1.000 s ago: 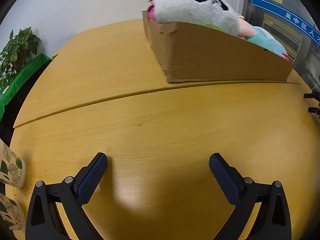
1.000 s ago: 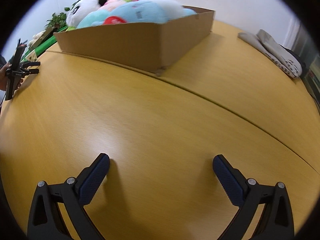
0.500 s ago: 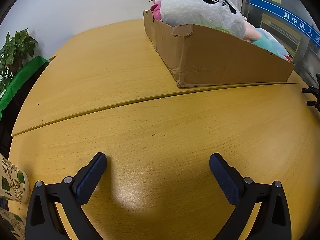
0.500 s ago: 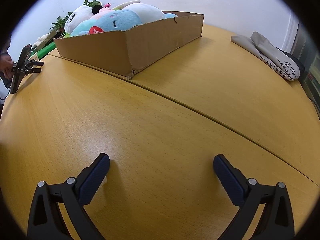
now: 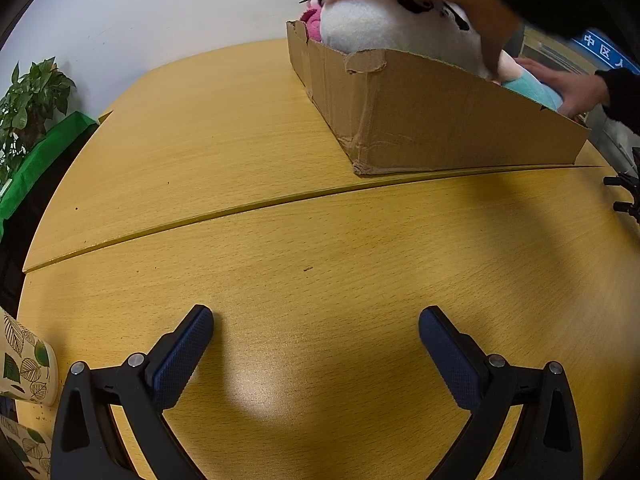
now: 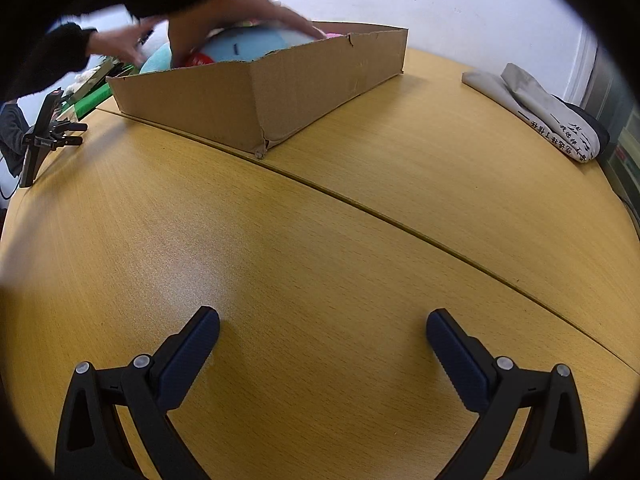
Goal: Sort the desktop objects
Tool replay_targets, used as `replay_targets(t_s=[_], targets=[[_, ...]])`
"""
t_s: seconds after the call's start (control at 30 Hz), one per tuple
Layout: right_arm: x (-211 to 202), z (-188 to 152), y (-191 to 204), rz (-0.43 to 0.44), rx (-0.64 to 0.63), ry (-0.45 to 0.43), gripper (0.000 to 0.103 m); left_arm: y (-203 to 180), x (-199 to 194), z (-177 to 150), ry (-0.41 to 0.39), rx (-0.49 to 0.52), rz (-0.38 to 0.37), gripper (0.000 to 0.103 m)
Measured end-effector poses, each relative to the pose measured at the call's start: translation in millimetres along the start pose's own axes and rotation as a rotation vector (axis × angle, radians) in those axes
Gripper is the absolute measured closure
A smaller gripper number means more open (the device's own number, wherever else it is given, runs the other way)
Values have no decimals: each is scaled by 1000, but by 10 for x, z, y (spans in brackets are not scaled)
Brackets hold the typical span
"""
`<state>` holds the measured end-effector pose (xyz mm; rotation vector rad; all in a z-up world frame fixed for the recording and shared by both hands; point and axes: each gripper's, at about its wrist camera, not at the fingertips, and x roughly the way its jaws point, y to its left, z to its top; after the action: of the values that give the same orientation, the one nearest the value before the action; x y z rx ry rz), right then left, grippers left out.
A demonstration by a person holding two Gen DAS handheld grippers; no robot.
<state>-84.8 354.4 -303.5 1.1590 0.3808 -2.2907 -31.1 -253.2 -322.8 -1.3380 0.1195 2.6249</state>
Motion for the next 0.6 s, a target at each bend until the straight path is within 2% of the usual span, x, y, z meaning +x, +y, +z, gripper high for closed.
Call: replay_targets(t_s=[0.6], targets=[[4, -16, -15, 0, -3, 1, 0, -9, -3, 1, 1, 3, 0, 0]])
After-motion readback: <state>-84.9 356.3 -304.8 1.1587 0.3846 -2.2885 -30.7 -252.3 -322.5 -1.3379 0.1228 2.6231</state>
